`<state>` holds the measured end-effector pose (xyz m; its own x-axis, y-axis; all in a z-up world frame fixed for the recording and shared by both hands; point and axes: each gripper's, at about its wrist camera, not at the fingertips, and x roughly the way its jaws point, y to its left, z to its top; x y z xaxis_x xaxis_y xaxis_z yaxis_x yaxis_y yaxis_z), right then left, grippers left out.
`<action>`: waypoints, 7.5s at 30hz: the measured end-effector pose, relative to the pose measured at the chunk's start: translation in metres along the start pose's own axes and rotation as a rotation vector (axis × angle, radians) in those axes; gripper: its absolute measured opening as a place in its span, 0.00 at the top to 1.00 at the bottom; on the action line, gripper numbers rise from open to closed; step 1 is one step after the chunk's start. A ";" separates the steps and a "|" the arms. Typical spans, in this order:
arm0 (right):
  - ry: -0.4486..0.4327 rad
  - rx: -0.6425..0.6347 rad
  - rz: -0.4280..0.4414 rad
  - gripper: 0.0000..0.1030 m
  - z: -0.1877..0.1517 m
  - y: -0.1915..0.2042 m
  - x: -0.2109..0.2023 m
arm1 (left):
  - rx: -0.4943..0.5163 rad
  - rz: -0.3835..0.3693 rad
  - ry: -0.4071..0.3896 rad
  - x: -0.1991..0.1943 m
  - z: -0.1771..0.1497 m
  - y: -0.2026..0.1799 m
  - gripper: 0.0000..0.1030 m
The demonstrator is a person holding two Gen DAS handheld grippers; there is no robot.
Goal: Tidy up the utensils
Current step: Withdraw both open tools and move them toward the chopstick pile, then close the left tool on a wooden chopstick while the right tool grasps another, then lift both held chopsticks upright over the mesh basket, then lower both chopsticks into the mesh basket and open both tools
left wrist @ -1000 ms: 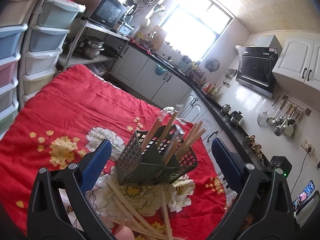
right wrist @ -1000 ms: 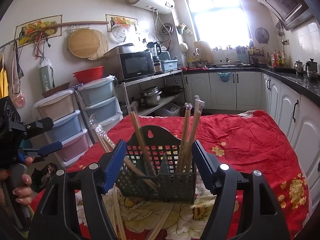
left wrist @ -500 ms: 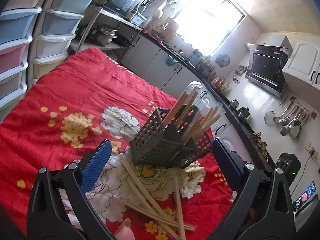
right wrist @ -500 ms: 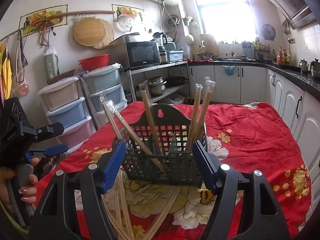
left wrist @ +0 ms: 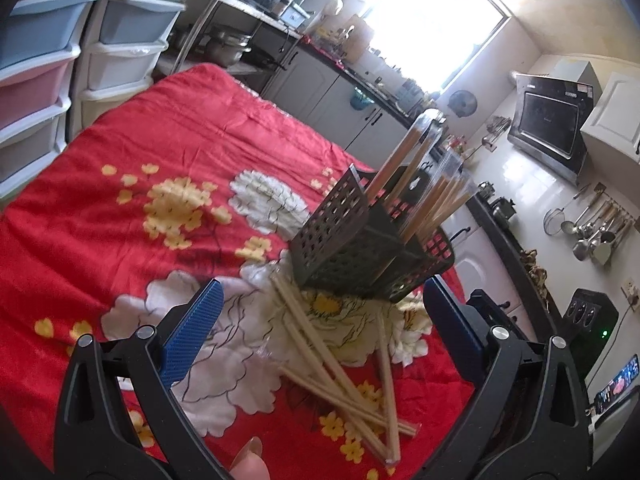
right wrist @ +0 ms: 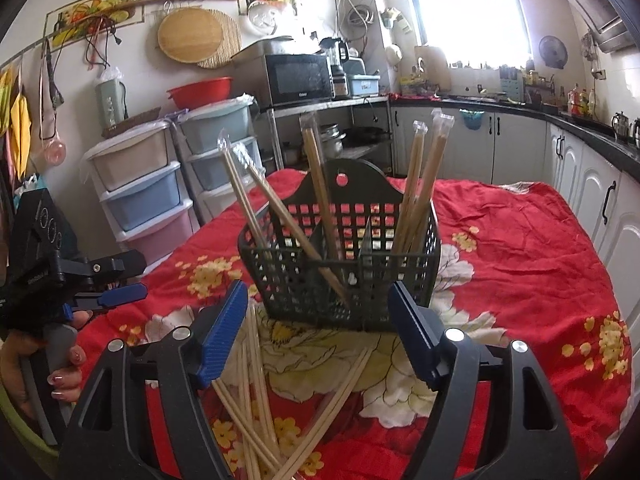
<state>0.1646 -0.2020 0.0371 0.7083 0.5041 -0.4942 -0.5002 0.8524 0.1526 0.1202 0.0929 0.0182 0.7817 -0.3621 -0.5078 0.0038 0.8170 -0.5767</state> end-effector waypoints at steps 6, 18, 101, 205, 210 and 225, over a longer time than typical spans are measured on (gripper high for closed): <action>0.049 -0.002 -0.009 0.32 -0.009 0.000 0.006 | -0.011 0.026 0.037 0.004 -0.013 0.010 0.11; 0.120 0.004 -0.011 0.32 -0.026 -0.003 0.015 | -0.014 0.019 0.107 0.015 -0.033 0.015 0.11; 0.249 0.122 0.172 0.94 -0.006 -0.010 0.033 | -0.001 -0.081 0.153 0.021 -0.028 0.001 0.93; -0.601 -0.005 -0.089 0.95 0.104 -0.038 -0.032 | 0.430 0.072 -0.499 -0.017 0.111 -0.155 0.97; -0.592 -0.004 -0.117 0.95 0.100 -0.039 -0.020 | 0.435 0.080 -0.470 -0.007 0.103 -0.148 0.97; -0.574 0.032 -0.188 0.94 0.082 -0.051 0.011 | 0.420 0.090 -0.384 0.020 0.082 -0.130 0.97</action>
<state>0.2389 -0.2283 0.0935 0.9431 0.3317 0.0249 -0.3318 0.9333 0.1373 0.1865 0.0159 0.1357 0.9605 -0.1580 -0.2291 0.1129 0.9737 -0.1980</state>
